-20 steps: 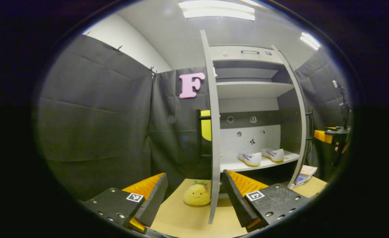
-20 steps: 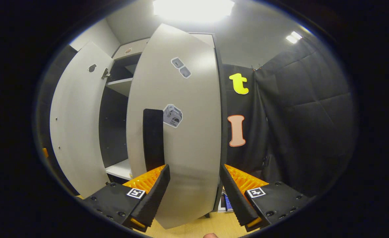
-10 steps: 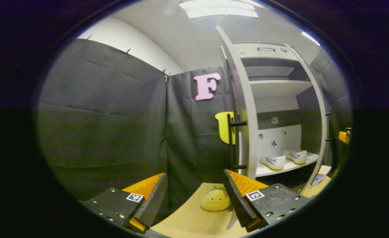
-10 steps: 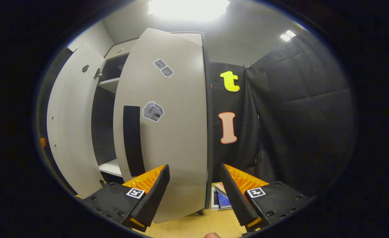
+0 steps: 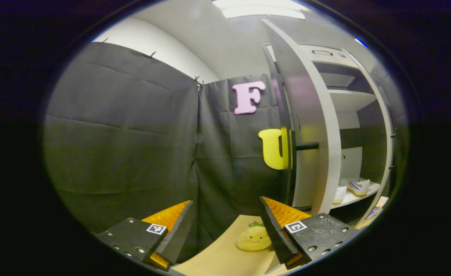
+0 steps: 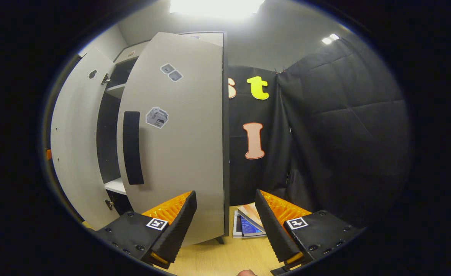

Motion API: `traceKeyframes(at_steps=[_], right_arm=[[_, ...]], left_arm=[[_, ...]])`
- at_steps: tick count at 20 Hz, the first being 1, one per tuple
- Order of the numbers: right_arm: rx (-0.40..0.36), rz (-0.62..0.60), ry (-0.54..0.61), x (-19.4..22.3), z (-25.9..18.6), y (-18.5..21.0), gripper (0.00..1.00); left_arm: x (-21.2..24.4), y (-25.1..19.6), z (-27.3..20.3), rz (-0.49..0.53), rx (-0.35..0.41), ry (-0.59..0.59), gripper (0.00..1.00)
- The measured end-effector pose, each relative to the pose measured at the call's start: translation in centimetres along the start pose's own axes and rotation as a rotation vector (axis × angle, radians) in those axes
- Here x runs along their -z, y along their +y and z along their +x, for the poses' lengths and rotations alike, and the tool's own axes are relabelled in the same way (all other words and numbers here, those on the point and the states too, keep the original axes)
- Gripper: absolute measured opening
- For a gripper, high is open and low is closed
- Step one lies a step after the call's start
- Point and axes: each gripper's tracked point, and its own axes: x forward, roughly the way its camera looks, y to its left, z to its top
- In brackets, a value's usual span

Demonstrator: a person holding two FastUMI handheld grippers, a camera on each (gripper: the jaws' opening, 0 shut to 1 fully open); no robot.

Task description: Grab one shoe with the right hand and put it into the shoe cabinet, grab the other shoe with the left hand and put it into the shoe cabinet; then close the right door with the right hand and the left door with the left hand.

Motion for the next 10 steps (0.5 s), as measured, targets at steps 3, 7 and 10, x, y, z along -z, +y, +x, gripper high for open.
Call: traceKeyframes(at_steps=[3,7,10], right_arm=[[0.004,0.003,0.014,0.6,0.2,-0.6,0.96],[0.006,-0.004,0.030,1.4,0.3,-1.1,0.96],[0.001,-0.005,0.042,2.1,0.3,-1.1,0.96]], left_arm=[[0.1,-0.8,0.5,-0.006,0.006,0.002,0.96],[-0.1,-1.1,0.6,0.011,0.006,-0.006,0.94],[-0.4,-1.5,0.0,0.025,0.030,-0.013,0.94]])
